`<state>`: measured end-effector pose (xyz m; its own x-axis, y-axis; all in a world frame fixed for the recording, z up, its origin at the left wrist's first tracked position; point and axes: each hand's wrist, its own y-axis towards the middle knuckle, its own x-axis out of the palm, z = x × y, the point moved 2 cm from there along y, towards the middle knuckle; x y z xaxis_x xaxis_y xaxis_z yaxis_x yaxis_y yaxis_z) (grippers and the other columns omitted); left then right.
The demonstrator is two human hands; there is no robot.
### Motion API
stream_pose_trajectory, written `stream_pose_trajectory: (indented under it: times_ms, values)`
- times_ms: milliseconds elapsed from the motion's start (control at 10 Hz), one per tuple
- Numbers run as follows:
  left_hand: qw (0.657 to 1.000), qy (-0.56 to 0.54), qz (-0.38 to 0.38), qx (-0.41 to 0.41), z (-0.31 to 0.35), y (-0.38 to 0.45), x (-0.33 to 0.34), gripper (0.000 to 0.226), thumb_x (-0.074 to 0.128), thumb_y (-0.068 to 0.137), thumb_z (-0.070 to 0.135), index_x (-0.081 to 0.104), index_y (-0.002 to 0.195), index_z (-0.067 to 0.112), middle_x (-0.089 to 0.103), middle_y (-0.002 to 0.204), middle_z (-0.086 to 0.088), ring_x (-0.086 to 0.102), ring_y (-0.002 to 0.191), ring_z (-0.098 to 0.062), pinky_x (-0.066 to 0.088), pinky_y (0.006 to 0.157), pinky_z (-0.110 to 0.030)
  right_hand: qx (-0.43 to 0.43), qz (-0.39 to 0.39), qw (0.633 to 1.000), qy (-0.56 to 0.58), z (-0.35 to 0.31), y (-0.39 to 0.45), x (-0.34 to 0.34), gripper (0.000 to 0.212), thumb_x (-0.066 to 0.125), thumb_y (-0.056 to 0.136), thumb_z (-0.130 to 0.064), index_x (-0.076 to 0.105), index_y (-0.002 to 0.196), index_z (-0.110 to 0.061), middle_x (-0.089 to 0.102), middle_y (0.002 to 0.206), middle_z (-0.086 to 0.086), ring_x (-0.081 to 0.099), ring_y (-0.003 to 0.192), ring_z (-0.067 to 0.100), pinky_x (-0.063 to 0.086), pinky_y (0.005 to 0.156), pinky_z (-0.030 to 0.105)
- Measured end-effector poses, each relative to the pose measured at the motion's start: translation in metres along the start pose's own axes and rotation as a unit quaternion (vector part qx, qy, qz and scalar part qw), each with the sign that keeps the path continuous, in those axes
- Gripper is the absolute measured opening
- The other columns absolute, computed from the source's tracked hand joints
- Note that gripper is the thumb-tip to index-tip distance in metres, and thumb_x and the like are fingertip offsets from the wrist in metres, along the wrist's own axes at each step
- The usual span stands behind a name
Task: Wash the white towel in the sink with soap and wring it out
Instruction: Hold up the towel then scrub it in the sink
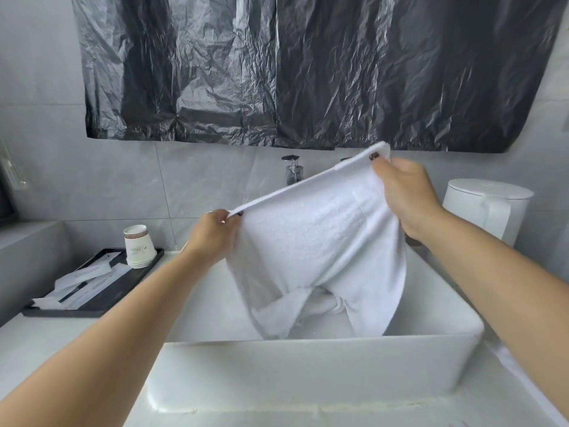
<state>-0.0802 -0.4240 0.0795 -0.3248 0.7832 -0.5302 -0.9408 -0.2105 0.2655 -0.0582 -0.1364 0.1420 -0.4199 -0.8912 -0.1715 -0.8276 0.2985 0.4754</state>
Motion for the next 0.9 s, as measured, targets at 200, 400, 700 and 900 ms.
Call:
stream_pose_trajectory:
  times_ms: [200,400,700,900]
  values:
    - [0.984,-0.174,-0.026,-0.006,0.035,-0.012,0.001,0.021,0.051,0.095,0.025,0.059,0.079,0.016,0.05,0.07,-0.002,0.045,0.066,-0.018,0.033,0.055,-0.027,-0.062,-0.123,0.983,-0.119,0.001,-0.014,0.005,0.035,0.059,0.093,-0.039,0.042,0.07,-0.02,0.03,0.063,-0.002,0.03,0.059,0.013,0.02,0.053,0.032]
    - [0.874,0.302,-0.375,0.056,0.003,-0.051,0.055,0.032,0.05,0.096,0.039,0.052,0.071,0.019,0.05,0.072,0.006,0.045,0.066,-0.013,0.036,0.059,-0.025,0.016,-0.543,0.732,-0.41,0.076,-0.086,0.04,0.04,0.066,0.084,-0.053,0.041,0.074,-0.024,0.041,0.074,-0.012,0.04,0.067,0.009,0.03,0.057,0.026]
    - [0.827,0.431,-0.354,0.068,-0.011,-0.042,0.11,0.027,0.044,0.102,0.028,0.044,0.076,0.022,0.051,0.094,-0.001,0.046,0.088,-0.023,0.042,0.078,-0.028,0.044,-0.553,0.654,-0.515,0.112,-0.061,0.083,0.028,0.063,0.09,-0.038,0.065,0.1,-0.012,0.058,0.087,0.0,0.054,0.082,0.02,0.041,0.066,0.027]
    - [0.791,0.492,-0.356,0.07,-0.008,-0.024,0.128,0.026,0.046,0.1,0.021,0.066,0.111,0.009,0.051,0.082,-0.001,0.048,0.086,-0.022,0.036,0.072,-0.029,0.036,-0.439,0.728,-0.526,0.122,-0.049,0.106,0.034,0.055,0.097,-0.018,0.053,0.128,-0.005,0.057,0.124,0.015,0.058,0.112,0.031,0.04,0.078,0.032]
